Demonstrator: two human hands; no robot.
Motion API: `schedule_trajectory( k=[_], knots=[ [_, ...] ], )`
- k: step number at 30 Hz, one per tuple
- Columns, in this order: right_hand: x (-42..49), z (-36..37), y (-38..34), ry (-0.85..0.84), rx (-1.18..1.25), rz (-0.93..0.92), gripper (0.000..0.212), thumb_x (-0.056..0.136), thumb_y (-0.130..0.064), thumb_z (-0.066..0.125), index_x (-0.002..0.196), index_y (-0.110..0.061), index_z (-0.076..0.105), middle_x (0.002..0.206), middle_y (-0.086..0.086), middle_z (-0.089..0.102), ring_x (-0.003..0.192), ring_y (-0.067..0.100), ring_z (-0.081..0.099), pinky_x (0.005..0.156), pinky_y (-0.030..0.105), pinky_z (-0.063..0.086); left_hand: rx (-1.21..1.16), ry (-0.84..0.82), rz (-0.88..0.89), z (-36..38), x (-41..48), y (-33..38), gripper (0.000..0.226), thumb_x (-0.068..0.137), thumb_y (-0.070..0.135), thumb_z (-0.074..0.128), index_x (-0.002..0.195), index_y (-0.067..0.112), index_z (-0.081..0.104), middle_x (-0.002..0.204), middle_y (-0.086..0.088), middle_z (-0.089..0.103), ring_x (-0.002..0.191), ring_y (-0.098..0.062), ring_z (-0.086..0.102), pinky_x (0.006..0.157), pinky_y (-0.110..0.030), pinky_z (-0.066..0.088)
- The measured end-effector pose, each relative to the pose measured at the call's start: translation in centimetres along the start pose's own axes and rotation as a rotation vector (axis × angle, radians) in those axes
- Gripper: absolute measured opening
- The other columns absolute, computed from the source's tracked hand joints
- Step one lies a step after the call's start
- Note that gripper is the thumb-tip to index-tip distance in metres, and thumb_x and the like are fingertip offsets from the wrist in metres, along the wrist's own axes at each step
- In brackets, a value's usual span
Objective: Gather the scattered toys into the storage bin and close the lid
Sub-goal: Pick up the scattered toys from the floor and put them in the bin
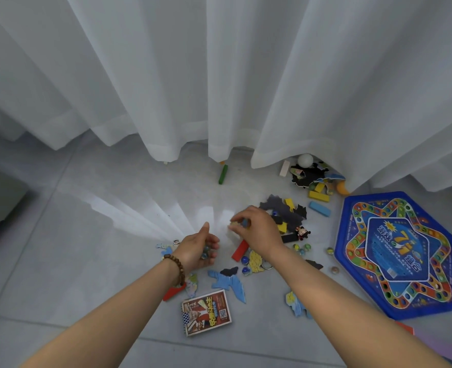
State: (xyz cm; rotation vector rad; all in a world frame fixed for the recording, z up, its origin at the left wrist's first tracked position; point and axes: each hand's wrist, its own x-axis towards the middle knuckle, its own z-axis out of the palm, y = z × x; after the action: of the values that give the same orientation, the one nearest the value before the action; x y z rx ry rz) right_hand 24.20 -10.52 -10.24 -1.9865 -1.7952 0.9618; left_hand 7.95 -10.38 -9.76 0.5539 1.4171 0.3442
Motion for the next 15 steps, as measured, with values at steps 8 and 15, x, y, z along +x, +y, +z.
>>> schedule_trajectory(
  k=[8, 15],
  knots=[
    [-5.3, -1.8, 2.6, 0.103, 0.37, 0.103, 0.02, 0.079, -0.025, 0.073, 0.096, -0.023, 0.065, 0.093, -0.006, 0.063, 0.074, 0.009, 0.054, 0.066, 0.014, 0.044, -0.023, -0.16, -0.041, 1.2, -1.2, -1.4, 0.038, 0.097, 0.043, 0.039, 0.076, 0.013, 0.052, 0.065, 0.0, 0.048, 0.045, -0.006, 0.039, 0.038, -0.013, 0.032],
    [-7.9, 1.0, 4.4, -0.122, 0.068, 0.037, 0.04, 0.078, -0.024, 0.074, 0.116, -0.024, 0.062, 0.116, -0.016, 0.048, 0.099, 0.004, 0.051, 0.085, 0.015, 0.042, 0.214, -0.025, 0.116, -0.1, -1.8, -3.5, 0.047, 0.095, 0.049, 0.037, 0.066, 0.014, 0.047, 0.059, 0.0, 0.045, 0.041, -0.007, 0.034, 0.039, -0.016, 0.029]
  ],
)
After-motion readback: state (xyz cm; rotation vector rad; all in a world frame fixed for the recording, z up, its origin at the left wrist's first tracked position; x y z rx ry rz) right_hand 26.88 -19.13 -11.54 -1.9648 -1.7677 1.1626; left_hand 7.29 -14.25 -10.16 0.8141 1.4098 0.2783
